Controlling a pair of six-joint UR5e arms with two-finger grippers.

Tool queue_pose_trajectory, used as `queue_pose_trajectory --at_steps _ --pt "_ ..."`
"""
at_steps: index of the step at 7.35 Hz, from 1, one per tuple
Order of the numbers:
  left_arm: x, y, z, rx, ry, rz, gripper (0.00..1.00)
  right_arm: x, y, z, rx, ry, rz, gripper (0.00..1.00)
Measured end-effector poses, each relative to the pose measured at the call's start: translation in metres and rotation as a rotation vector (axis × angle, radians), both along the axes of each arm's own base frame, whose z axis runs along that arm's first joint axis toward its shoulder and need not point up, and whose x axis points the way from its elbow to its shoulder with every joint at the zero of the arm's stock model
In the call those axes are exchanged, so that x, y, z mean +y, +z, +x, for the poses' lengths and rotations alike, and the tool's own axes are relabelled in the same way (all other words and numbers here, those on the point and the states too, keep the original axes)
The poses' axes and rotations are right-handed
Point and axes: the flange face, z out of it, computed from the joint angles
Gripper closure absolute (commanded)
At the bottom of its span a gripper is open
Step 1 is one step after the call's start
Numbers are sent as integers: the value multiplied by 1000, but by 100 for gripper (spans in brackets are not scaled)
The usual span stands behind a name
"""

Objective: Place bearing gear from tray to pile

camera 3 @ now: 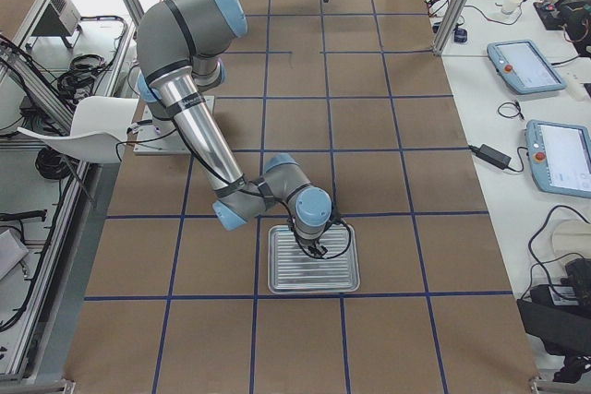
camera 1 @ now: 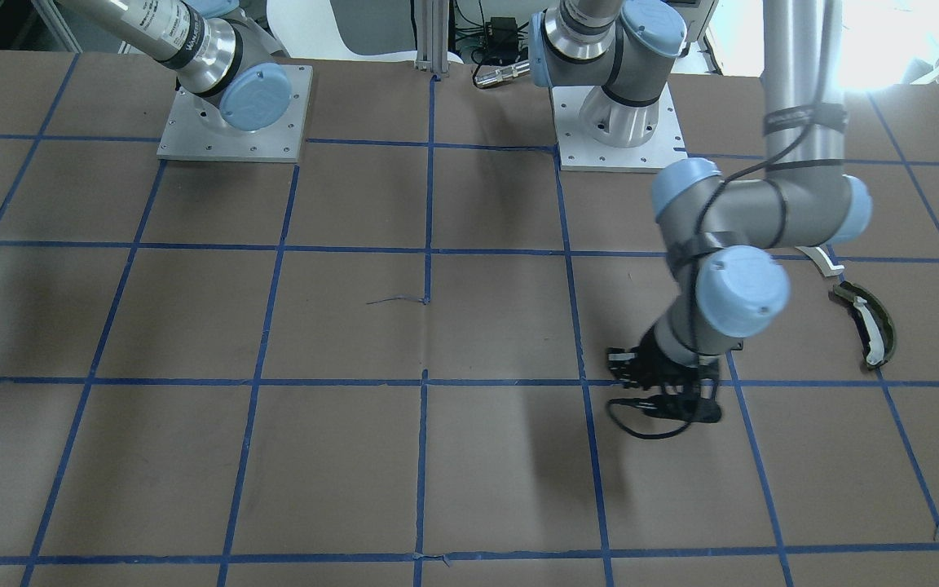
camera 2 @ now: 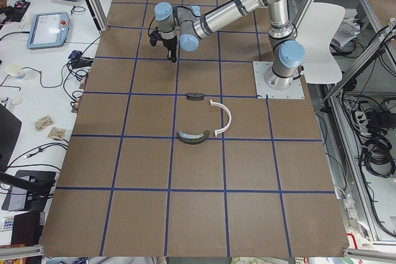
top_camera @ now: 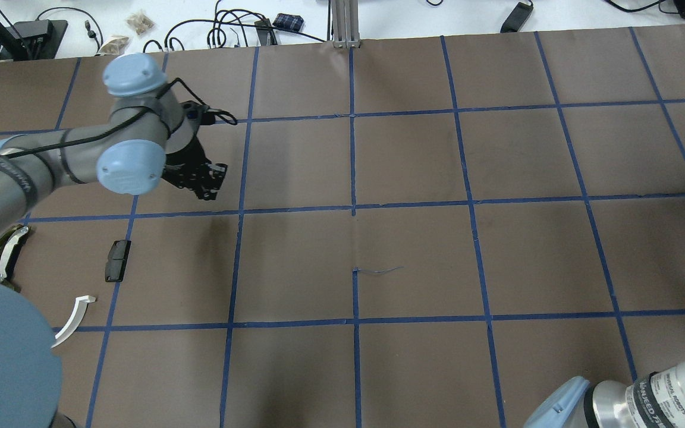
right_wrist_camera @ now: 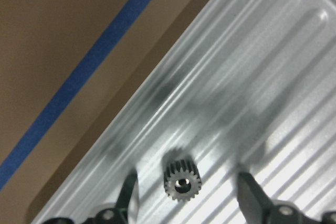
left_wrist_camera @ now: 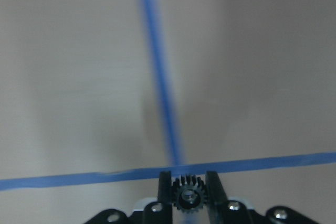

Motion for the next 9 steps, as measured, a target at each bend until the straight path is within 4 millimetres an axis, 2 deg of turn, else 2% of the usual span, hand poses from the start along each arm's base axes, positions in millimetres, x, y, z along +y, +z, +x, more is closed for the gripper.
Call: queue_pose_trajectory --at_steps 1,2,3,4,5,6,7,8,9 --pt "1 5 81 8 -52 -9 99 0 0 0 1 -3 0 98" --pt "9 9 149 6 -95 -20 99 0 1 0 2 -4 1 100" --pt "22 10 202 0 -123 -27 99 0 2 -1 3 -5 0 100" --pt "39 6 243 4 -135 -23 99 -2 10 0 13 -4 -5 100" --pt "61 -1 275 21 -130 -8 97 -6 32 5 36 2 -21 100" --pt "77 -8 291 37 -122 5 97 -14 67 23 58 5 -44 100" --pt "86 -18 295 55 -115 22 97 -31 110 61 77 7 -63 100" --pt "92 -28 290 73 -106 41 96 -50 151 116 101 22 -83 100" --pt "96 -33 278 83 -108 55 61 -66 186 181 111 21 -89 100"
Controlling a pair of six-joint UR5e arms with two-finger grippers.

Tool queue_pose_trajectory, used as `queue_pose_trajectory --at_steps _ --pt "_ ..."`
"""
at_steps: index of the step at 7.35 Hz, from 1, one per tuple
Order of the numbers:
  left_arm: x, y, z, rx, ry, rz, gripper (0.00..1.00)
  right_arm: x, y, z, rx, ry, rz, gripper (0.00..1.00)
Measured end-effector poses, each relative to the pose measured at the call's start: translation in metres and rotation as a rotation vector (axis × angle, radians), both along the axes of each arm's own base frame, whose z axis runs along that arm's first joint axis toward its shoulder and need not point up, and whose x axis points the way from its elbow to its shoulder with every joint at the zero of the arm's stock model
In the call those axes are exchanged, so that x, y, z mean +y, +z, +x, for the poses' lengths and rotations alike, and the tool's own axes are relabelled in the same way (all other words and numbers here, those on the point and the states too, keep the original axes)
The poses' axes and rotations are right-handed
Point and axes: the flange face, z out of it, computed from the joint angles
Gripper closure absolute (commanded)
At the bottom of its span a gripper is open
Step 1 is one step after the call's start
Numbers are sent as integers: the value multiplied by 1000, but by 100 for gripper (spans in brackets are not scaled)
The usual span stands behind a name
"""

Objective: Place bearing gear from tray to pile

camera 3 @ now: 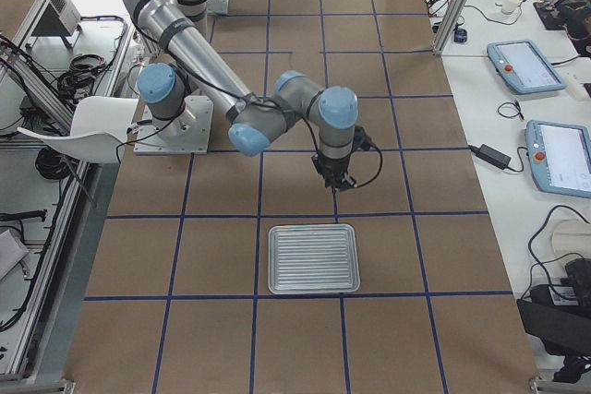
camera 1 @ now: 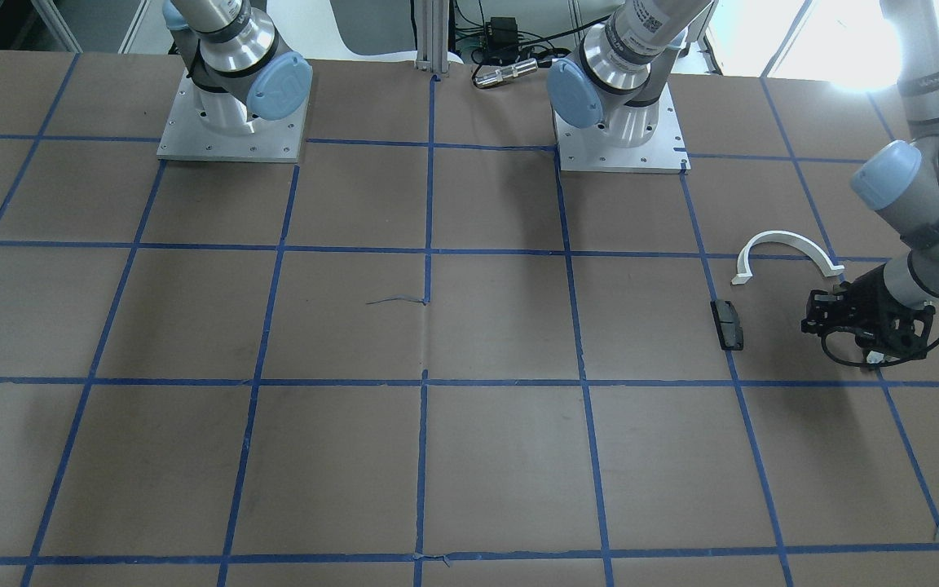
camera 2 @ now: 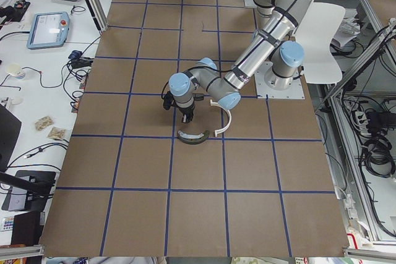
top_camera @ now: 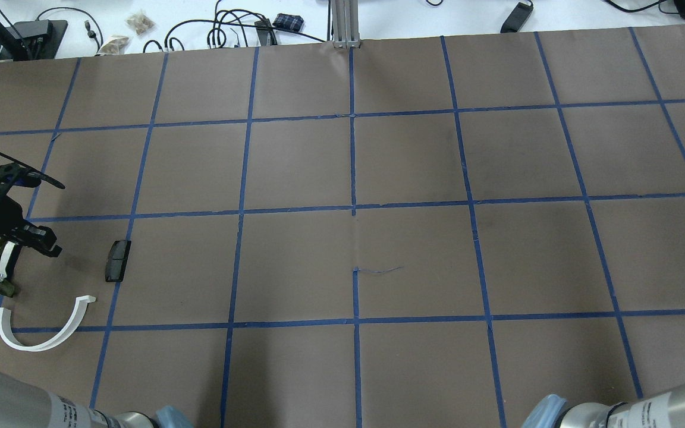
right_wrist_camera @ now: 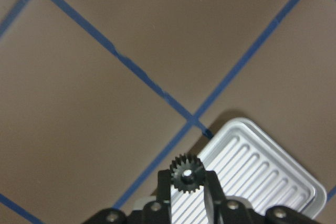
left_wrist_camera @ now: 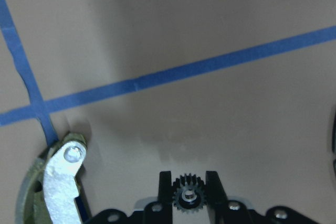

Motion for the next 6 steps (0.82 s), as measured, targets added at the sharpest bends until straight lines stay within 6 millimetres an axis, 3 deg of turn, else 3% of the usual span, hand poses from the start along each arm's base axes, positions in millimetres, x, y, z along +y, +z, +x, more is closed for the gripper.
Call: queue_pose_trajectory --at_steps 1,2,4,6 --pt "2 -1 -12 3 -12 8 31 -6 28 66 -7 -38 8 100" --pt "3 0 -19 2 -18 10 18 -6 51 132 -21 -104 11 100" --pt "-4 16 -24 -18 -28 -16 6 -4 68 270 -46 -250 16 100" --pt "-29 52 -46 -56 -66 -67 4 6 50 416 -67 -408 17 100"
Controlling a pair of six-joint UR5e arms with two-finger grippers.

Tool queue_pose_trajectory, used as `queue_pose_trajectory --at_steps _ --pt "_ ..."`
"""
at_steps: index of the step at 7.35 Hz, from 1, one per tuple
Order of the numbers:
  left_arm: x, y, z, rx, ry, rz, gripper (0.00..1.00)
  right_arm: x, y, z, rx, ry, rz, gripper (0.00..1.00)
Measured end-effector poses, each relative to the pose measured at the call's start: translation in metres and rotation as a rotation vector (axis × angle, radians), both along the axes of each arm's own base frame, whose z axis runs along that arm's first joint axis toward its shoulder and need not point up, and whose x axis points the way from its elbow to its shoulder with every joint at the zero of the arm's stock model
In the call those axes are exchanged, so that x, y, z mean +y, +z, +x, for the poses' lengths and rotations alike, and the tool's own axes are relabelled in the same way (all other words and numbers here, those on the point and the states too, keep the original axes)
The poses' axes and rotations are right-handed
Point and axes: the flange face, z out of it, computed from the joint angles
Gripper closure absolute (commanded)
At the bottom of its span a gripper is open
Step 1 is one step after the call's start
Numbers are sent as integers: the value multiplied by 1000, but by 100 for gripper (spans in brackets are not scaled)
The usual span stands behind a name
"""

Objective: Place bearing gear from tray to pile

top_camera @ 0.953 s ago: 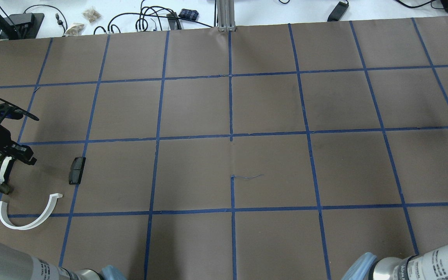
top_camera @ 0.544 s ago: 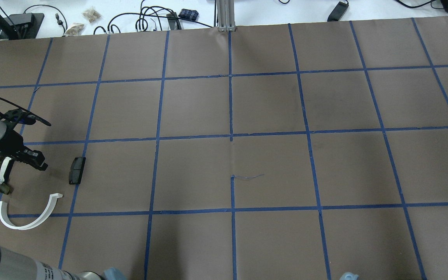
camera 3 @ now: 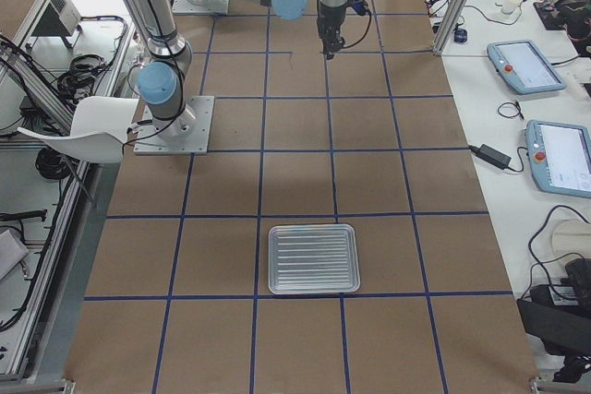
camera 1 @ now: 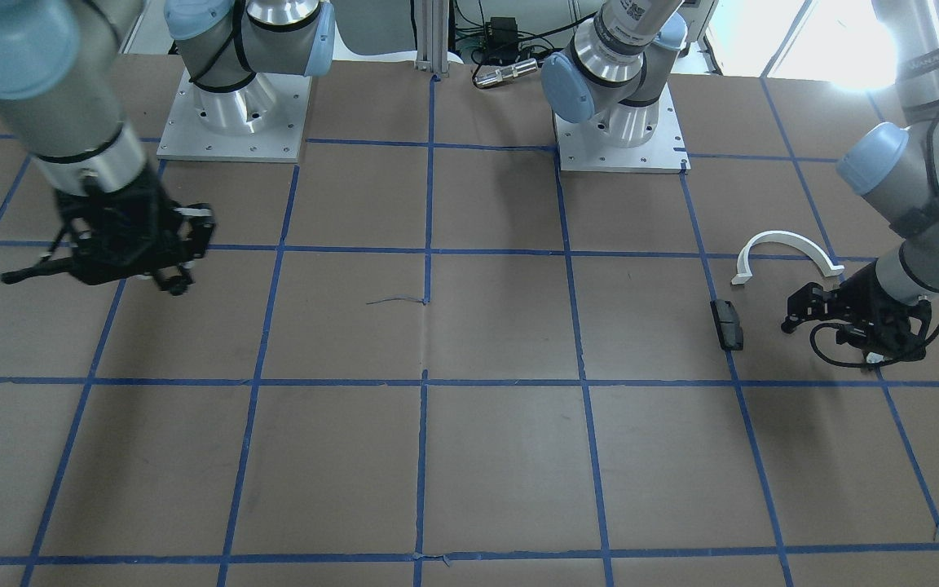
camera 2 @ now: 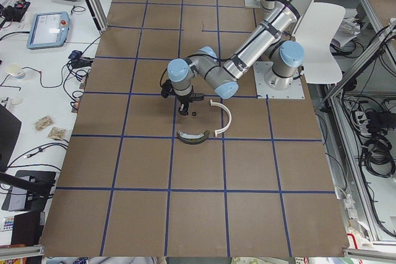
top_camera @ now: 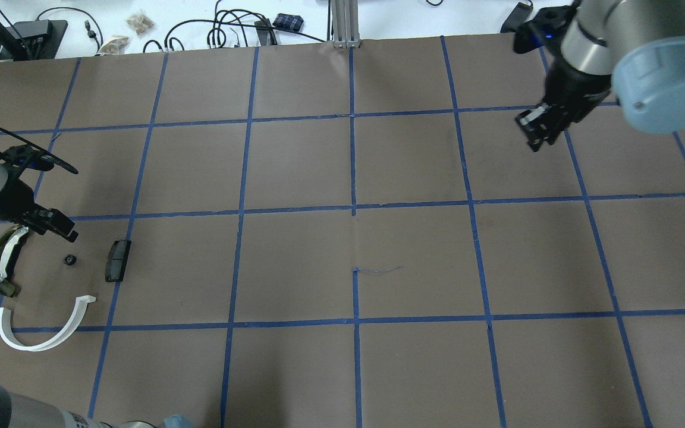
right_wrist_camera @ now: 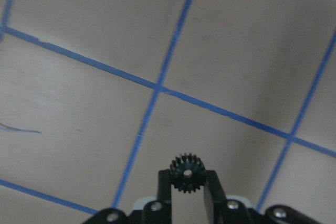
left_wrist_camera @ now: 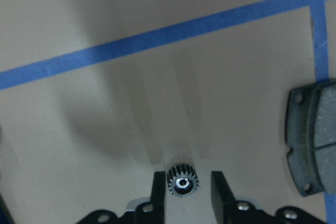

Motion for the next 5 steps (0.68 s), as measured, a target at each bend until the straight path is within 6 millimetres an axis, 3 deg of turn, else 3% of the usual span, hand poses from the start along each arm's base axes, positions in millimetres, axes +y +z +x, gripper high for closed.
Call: queue_pose_trajectory --at_steps 1,3,5 --pt "-16 23 -16 -14 -35 -26 4 3 -23 63 -20 -99 -7 100" --pt "-42 70 -63 -11 -102 -36 4 14 -81 161 -47 -195 9 100" --pt "-56 99 -116 -10 -149 -55 4 26 -148 217 -63 -217 -10 98"
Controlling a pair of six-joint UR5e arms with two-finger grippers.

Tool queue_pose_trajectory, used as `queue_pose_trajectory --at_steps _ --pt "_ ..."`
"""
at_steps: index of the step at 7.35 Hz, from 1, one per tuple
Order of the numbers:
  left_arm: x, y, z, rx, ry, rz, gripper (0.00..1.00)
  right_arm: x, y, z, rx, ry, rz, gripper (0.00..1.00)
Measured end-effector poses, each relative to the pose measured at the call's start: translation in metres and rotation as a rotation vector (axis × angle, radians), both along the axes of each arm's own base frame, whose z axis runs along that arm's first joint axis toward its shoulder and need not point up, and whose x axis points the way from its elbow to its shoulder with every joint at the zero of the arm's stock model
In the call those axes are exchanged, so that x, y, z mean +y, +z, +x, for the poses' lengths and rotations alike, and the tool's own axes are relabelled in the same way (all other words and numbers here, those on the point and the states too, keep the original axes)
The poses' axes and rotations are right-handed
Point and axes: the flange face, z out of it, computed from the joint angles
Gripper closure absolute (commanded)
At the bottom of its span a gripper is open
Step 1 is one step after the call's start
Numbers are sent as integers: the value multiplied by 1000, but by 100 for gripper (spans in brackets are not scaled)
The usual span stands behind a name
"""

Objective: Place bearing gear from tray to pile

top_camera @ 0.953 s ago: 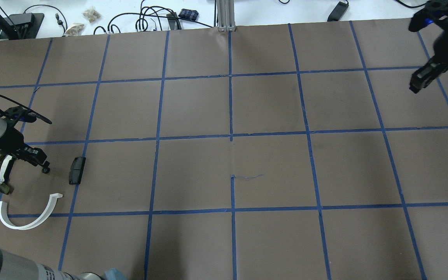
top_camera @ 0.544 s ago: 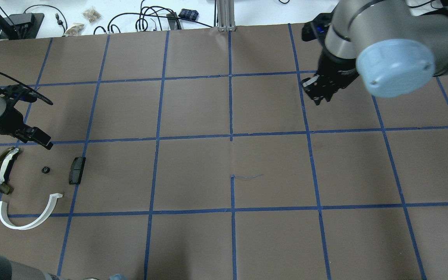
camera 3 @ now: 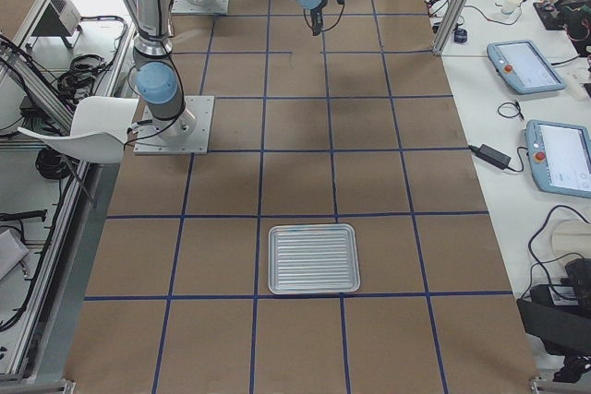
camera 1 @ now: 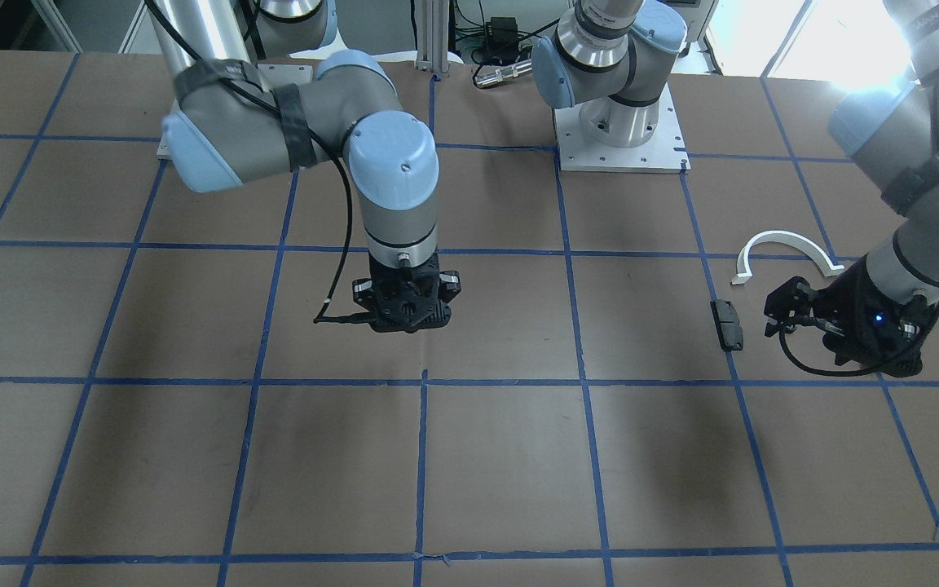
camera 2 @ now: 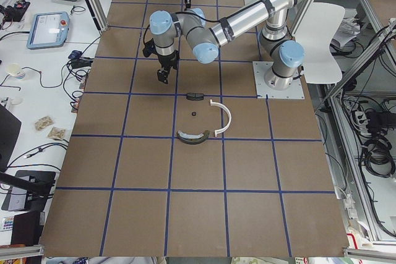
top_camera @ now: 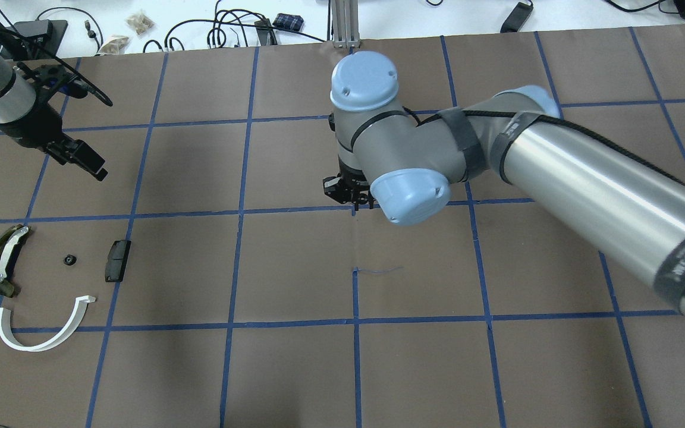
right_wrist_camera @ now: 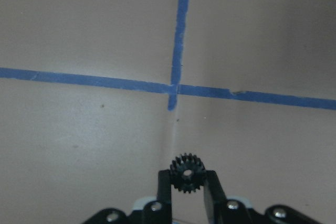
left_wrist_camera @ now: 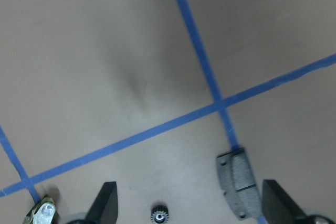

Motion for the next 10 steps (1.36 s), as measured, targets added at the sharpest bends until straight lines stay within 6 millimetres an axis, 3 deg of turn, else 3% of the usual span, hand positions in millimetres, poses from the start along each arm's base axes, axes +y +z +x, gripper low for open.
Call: queue_pose_trajectory --at_steps 1,2,4,5,6,7,8,10 --pt "-3 3 -18 2 -2 -4 4 7 -21 8 -7 -2 -14 40" --pt "-5 4 -31 17 -7 -11 4 11 -29 9 -11 -5 -24 0" --pt "-2 -3 -45 74 5 -9 4 8 -27 7 -13 -42 -44 0" --pt "3 -7 -51 92 33 -1 4 -1 -15 2 -19 -58 -64 0" --pt "5 -10 -64 101 50 7 4 -18 12 -11 -29 -83 -93 0" --pt "7 -9 -96 98 57 11 4 -36 53 -36 -34 -111 -118 0" --pt "9 -6 -143 88 78 13 4 -49 97 -75 -26 -126 -125 0" --pt "19 -19 -251 82 232 18 3 -49 170 -159 -9 -156 -124 0"
